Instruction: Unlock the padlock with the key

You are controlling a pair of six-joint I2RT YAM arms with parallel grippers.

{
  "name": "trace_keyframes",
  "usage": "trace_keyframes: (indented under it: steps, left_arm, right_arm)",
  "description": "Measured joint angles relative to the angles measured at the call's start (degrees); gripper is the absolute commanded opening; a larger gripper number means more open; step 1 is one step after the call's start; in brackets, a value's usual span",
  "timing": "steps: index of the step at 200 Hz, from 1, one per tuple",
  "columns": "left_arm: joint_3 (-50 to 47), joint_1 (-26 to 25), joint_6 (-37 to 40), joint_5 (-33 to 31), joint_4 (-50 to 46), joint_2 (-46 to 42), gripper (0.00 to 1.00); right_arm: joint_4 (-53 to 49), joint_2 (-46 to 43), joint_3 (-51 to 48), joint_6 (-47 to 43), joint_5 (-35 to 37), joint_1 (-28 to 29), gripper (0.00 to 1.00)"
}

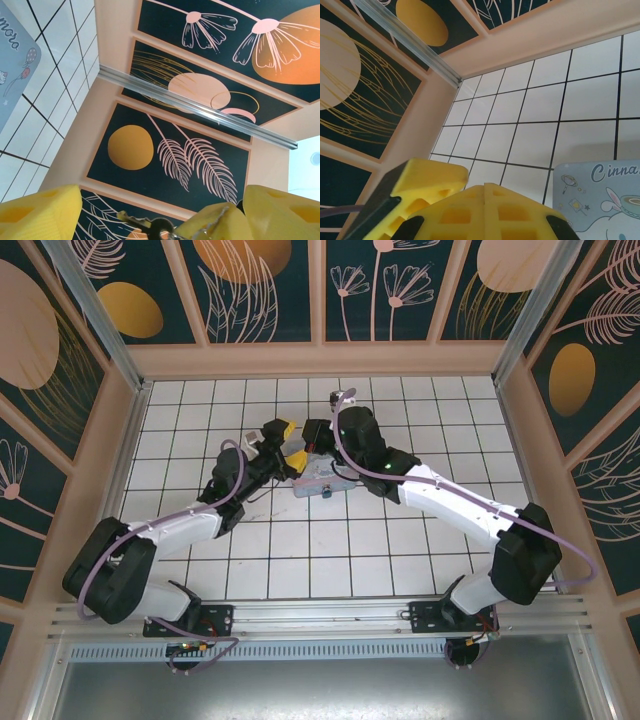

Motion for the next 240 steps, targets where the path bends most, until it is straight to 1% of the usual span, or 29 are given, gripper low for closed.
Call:
trace_keyframes:
  steps: [75,172,240]
  left_arm:
    - [0.02,-0.42,-2.73,-1.31,5.44,2.54,0.81]
    - [0.0,-0.42,-2.95,-1.31,6.8,2.64,0.76]
    - [-0.9,-0.39,-2.95,-1.73,6.8,2.64,0.68]
  right_arm:
    - [2.62,1.53,-0.11,1.55,0.0,0.7,0.0]
    - [3.06,1.53,-1.53,1.75,0.07,0.72,0.0]
    - [3.26,1.51,-2.75,1.77,0.46,0.63,0.0]
